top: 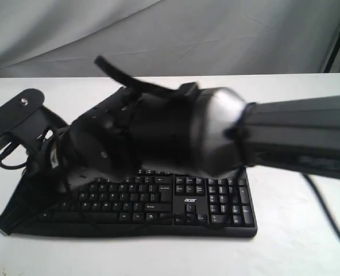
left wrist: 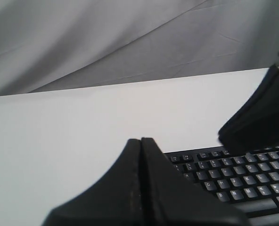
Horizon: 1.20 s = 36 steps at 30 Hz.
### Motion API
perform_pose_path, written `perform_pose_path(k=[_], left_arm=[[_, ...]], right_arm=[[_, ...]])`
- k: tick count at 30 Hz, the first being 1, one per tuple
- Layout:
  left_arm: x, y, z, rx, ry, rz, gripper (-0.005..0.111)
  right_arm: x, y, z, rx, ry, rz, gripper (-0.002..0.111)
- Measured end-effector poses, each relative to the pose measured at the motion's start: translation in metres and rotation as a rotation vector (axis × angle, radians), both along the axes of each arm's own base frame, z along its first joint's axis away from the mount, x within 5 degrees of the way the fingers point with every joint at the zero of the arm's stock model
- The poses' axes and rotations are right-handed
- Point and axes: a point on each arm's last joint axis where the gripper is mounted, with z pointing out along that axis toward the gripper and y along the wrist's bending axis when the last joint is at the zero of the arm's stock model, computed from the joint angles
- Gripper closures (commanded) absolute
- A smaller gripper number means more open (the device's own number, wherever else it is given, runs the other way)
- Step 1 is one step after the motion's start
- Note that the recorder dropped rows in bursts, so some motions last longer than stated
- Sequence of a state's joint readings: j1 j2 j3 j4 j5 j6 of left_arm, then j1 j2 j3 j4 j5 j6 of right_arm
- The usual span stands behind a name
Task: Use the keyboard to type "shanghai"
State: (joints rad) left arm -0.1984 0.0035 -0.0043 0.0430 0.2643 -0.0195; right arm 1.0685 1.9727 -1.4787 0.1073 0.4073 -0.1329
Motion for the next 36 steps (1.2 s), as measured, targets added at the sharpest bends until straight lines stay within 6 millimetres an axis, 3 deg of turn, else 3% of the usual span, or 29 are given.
perform_pose_path(k=[6,10,16,24,29,36], left_arm=[[0.0,0.0,0.0,0.0,0.0,0.0,0.107],[0.0,0.0,0.0,0.0,0.0,0.0,0.107],[0.0,0.0,0.0,0.0,0.0,0.0,0.107],[0.0,0.0,0.0,0.0,0.0,0.0,0.107],[0.0,0.0,0.0,0.0,0.0,0.0,0.107],[0.0,0.0,0.0,0.0,0.0,0.0,0.107]], right_arm=[[0.015,0.026,-0.051,-0.046,0.012,0.008,0.108],[0.02,0.034,-0.07,-0.032,-0.006,0.007,0.108],[0.029,0.037,-0.075,0.027,-0.05,-0.01,0.108],[0.058,0.028,-0.09,0.012,-0.057,-0.059,0.108],[0.062,0.042,-0.091,-0.017,-0.053,-0.027,0.108],[0.061,0.044,-0.103,-0.062,-0.038,-0.01,0.108]])
